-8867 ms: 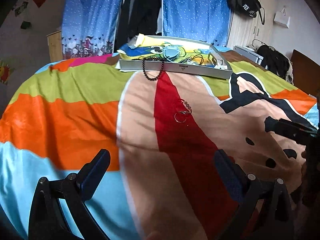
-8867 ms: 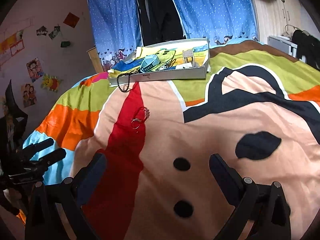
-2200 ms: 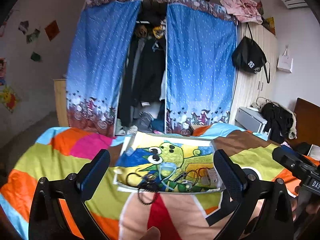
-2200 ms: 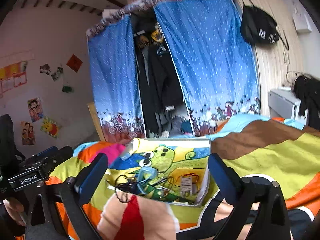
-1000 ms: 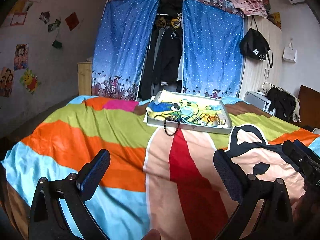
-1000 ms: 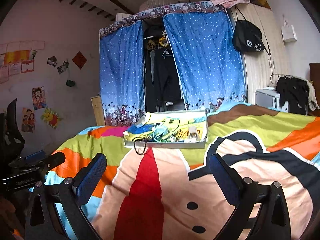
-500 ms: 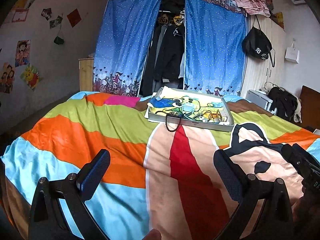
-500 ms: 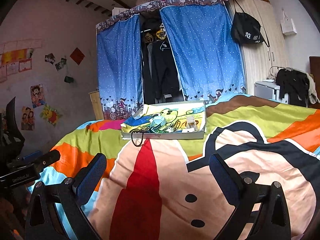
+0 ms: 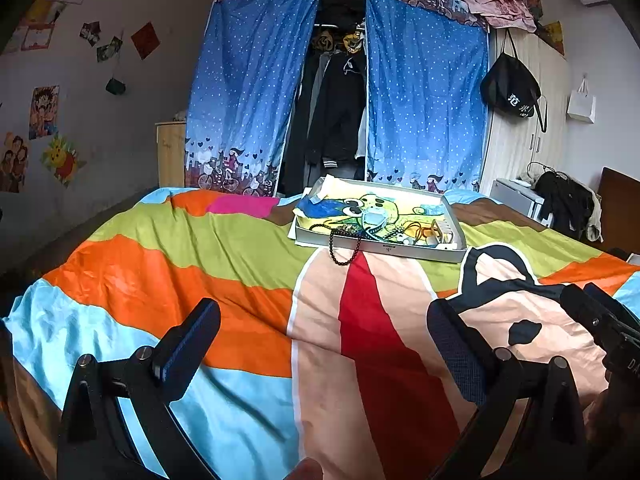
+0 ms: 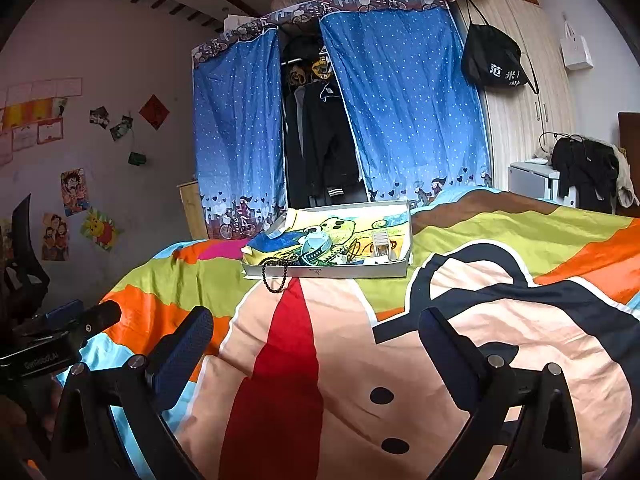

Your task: Organize jewelry

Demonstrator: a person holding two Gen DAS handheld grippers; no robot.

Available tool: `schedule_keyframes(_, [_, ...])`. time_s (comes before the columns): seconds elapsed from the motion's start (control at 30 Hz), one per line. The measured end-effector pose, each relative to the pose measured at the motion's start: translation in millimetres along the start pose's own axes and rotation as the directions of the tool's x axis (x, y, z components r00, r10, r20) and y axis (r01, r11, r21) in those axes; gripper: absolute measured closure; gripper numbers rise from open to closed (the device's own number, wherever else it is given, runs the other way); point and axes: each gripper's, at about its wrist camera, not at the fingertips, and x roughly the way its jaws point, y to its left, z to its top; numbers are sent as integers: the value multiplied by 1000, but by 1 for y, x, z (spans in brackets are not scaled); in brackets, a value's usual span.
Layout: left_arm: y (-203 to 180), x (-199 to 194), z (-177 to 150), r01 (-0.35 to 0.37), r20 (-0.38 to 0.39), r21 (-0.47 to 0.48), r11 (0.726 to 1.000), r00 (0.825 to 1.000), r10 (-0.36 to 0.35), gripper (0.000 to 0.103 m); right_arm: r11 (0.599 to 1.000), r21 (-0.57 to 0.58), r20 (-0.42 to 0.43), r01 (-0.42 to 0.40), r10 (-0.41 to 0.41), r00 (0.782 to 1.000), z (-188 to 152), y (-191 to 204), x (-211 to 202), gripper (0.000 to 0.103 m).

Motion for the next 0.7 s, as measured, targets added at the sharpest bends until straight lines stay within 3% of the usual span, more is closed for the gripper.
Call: schedule_keyframes(0.7, [-1,-5,0,1,15,6,1000,1000,-1,2,1000,-2,-4,-1,1,1000,2,3,-1,0])
